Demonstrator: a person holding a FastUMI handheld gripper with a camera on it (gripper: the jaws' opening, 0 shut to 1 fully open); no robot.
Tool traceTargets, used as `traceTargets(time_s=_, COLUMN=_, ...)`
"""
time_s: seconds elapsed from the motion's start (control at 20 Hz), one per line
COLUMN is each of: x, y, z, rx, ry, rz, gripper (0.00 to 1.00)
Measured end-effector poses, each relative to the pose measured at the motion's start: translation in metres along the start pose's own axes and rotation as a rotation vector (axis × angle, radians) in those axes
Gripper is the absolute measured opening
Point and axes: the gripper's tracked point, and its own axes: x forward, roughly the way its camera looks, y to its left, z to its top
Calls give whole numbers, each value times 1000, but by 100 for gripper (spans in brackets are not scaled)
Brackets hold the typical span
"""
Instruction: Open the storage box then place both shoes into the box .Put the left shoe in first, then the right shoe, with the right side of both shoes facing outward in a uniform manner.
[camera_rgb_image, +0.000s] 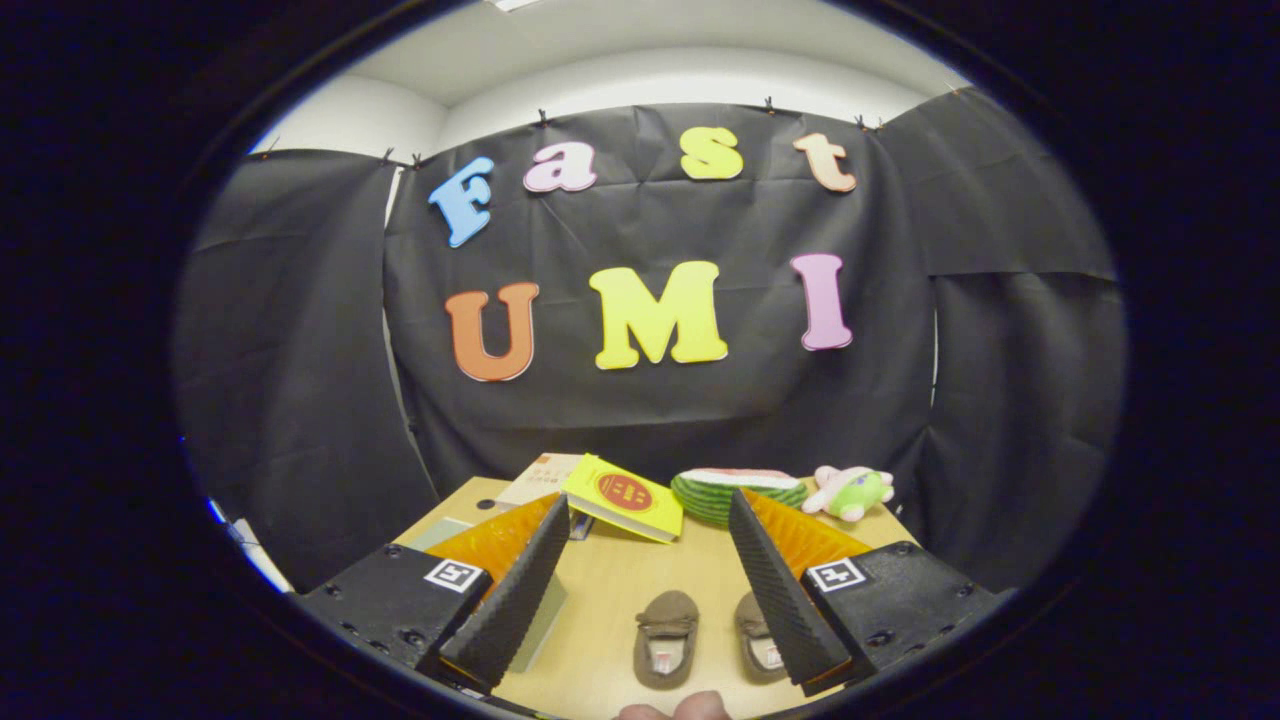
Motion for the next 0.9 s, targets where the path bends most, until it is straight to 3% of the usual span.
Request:
traceTargets(time_s=0.4, x=27, y=52, z=-53, rx=1, ry=118, rz=104, gripper=100)
traceTargets(time_s=0.9, x=52, y=126, z=-172, rx=19, ry=375, rz=241, gripper=100)
